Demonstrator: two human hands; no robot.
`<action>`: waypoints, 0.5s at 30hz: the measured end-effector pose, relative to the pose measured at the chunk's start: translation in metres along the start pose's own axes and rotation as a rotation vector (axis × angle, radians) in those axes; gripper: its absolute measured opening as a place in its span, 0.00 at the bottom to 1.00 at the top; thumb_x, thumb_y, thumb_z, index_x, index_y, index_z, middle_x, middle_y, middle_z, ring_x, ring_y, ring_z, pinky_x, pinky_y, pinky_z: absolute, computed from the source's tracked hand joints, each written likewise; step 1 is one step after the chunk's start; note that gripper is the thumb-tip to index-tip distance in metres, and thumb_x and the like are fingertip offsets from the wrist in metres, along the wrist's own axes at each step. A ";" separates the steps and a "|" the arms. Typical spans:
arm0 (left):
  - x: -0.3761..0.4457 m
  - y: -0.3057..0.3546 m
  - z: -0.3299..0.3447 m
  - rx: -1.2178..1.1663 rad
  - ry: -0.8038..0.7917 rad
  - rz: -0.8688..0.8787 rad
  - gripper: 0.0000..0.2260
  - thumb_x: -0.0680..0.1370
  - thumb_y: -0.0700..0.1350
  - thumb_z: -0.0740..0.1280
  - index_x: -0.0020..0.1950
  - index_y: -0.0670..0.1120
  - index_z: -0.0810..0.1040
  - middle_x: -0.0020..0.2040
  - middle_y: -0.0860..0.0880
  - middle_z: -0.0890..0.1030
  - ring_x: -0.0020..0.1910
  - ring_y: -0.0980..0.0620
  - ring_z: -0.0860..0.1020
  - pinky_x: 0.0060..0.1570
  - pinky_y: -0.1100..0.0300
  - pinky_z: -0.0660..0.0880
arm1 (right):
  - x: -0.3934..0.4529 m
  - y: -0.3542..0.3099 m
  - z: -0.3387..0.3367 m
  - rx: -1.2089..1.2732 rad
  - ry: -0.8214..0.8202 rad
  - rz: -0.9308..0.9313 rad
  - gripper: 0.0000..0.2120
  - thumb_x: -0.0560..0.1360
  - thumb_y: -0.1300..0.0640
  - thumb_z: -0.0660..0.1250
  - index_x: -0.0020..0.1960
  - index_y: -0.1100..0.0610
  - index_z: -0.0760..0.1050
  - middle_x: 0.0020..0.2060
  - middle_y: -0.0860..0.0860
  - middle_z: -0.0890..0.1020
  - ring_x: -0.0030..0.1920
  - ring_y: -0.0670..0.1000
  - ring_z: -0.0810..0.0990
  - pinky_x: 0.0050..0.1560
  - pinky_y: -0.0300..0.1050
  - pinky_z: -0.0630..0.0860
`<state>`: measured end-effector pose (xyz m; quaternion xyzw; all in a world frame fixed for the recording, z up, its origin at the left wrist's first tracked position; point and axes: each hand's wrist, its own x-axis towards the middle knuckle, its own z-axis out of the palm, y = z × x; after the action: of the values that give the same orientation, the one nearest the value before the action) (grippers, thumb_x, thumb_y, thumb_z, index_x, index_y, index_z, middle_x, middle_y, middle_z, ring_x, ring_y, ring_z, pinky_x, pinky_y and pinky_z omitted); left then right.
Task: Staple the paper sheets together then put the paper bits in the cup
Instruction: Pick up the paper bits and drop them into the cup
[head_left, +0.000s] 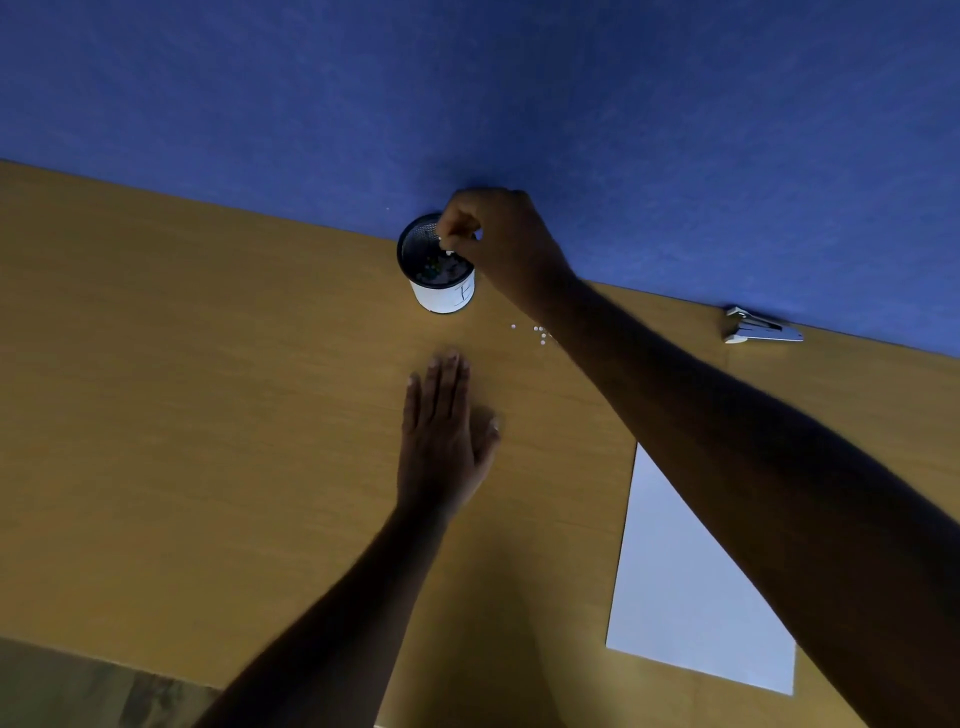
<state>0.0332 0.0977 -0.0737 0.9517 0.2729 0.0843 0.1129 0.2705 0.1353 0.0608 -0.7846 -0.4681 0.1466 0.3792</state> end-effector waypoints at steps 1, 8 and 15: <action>0.000 0.000 0.000 0.000 -0.001 0.000 0.34 0.85 0.58 0.61 0.86 0.40 0.60 0.87 0.42 0.59 0.87 0.42 0.58 0.85 0.38 0.56 | 0.000 0.000 0.001 0.006 -0.001 -0.005 0.02 0.73 0.62 0.73 0.45 0.60 0.83 0.41 0.51 0.86 0.44 0.47 0.85 0.49 0.44 0.82; 0.000 0.001 0.001 -0.003 0.009 -0.003 0.34 0.85 0.58 0.62 0.85 0.40 0.61 0.87 0.42 0.60 0.87 0.43 0.59 0.85 0.39 0.56 | 0.006 -0.004 0.006 -0.017 -0.021 0.013 0.04 0.73 0.59 0.70 0.46 0.55 0.82 0.42 0.47 0.86 0.44 0.46 0.85 0.49 0.51 0.83; 0.001 0.000 0.000 -0.010 0.006 0.000 0.34 0.85 0.58 0.61 0.86 0.40 0.60 0.87 0.43 0.59 0.87 0.43 0.58 0.85 0.40 0.55 | 0.005 -0.002 0.003 -0.010 -0.034 -0.005 0.05 0.76 0.60 0.69 0.49 0.58 0.83 0.44 0.50 0.87 0.46 0.46 0.85 0.50 0.43 0.82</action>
<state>0.0338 0.0977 -0.0740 0.9508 0.2729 0.0887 0.1170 0.2701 0.1418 0.0608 -0.7826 -0.4773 0.1567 0.3676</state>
